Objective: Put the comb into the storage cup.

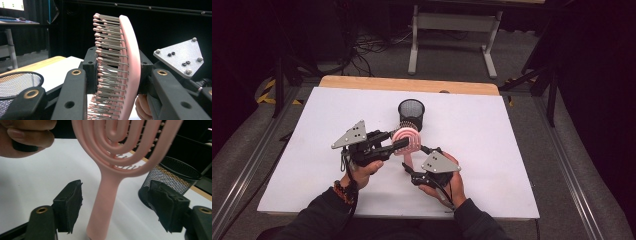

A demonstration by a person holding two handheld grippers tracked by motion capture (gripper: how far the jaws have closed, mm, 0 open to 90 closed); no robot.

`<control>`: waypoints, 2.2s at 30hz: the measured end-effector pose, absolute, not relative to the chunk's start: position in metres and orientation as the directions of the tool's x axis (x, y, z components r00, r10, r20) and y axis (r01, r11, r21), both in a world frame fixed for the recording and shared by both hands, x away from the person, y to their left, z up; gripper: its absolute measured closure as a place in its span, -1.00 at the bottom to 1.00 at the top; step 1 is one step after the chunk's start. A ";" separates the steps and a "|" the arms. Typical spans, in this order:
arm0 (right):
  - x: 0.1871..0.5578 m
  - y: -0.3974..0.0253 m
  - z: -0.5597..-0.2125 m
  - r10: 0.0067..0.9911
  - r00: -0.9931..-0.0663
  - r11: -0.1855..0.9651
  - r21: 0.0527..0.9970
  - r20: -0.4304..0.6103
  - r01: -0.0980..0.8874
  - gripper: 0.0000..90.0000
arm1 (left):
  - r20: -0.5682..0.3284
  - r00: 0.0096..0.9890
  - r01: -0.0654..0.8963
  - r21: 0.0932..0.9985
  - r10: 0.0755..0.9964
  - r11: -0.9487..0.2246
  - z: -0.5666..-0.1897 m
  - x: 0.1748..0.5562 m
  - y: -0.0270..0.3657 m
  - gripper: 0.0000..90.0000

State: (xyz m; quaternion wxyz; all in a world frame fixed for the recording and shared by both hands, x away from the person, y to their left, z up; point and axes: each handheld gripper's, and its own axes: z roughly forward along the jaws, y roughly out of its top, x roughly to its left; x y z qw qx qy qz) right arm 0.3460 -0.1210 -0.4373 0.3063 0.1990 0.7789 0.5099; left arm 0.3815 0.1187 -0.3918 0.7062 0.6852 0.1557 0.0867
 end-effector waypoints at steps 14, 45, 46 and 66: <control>0.344 -0.148 -0.432 0.680 -0.676 0.394 0.919 -0.284 0.010 -0.55 | -0.104 0.924 0.092 0.995 0.367 0.048 -0.391 0.387 0.128 0.41; 0.323 -0.232 -0.438 0.777 -0.575 0.338 0.940 -0.257 0.037 -0.70 | -0.107 0.866 0.051 0.991 0.488 0.127 -0.377 0.399 0.174 0.41; 0.323 -0.234 -0.440 0.778 -0.574 0.336 0.941 -0.255 0.038 -0.71 | -0.107 0.866 0.050 0.990 0.488 0.129 -0.377 0.399 0.175 0.41; 0.318 -0.251 -0.455 0.795 -0.551 0.350 0.934 -0.254 0.076 -0.73 | -0.100 0.843 0.031 0.990 0.529 0.138 -0.364 0.414 0.179 0.41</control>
